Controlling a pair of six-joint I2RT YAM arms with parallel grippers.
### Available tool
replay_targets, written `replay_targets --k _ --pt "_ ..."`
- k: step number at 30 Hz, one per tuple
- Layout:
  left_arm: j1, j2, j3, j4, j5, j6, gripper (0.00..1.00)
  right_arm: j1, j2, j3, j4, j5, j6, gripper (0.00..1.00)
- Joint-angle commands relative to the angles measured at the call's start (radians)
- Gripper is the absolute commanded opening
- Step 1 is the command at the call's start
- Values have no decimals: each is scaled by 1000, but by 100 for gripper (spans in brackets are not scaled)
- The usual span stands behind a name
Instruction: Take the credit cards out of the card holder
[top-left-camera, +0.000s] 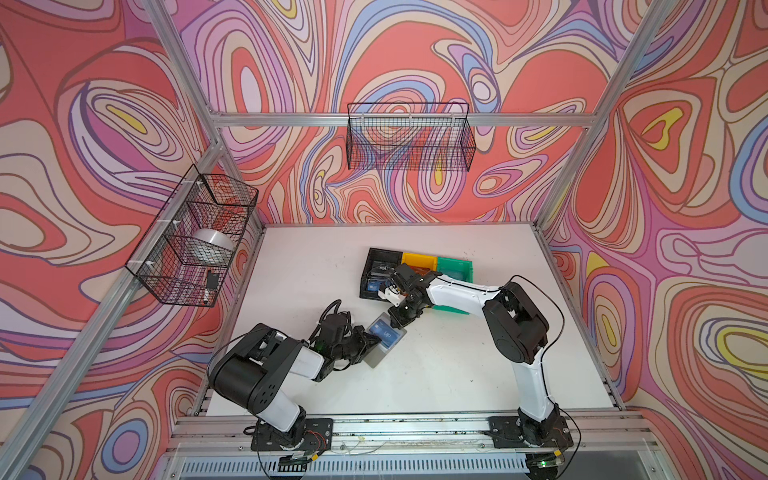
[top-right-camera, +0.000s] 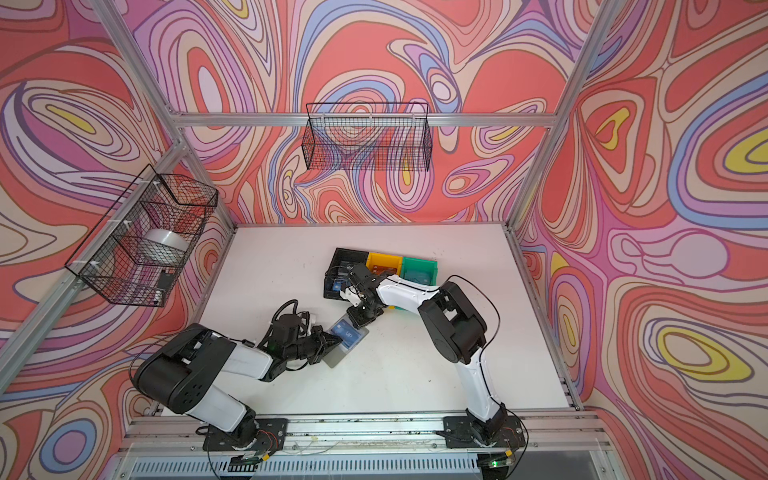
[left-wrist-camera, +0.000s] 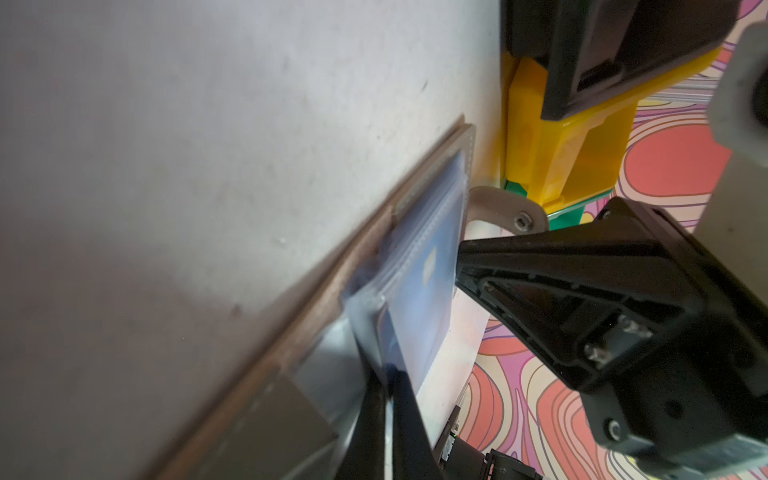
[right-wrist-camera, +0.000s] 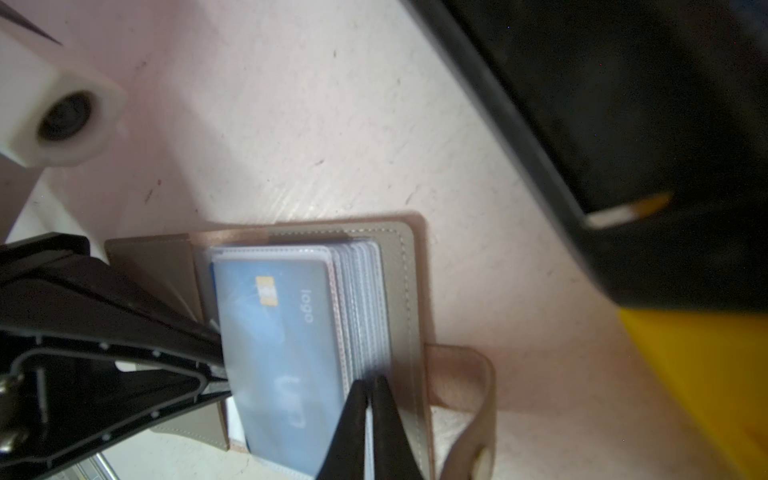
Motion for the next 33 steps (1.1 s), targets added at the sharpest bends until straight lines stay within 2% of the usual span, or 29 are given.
replay_targets --k 1,18,29,33 --pt "-8 24 -29 -98 -60 12 0 21 38 -41 -54 -14 7 9" --pt "4 39 -100 -44 -29 8 0 22 62 -17 -73 -13 19 9" --pt "13 -27 -107 -65 -35 5 0 22 74 -1 -77 -20 16 9" --pt "14 -78 -85 -99 -33 11 7 21 76 -7 -71 -23 19 9"
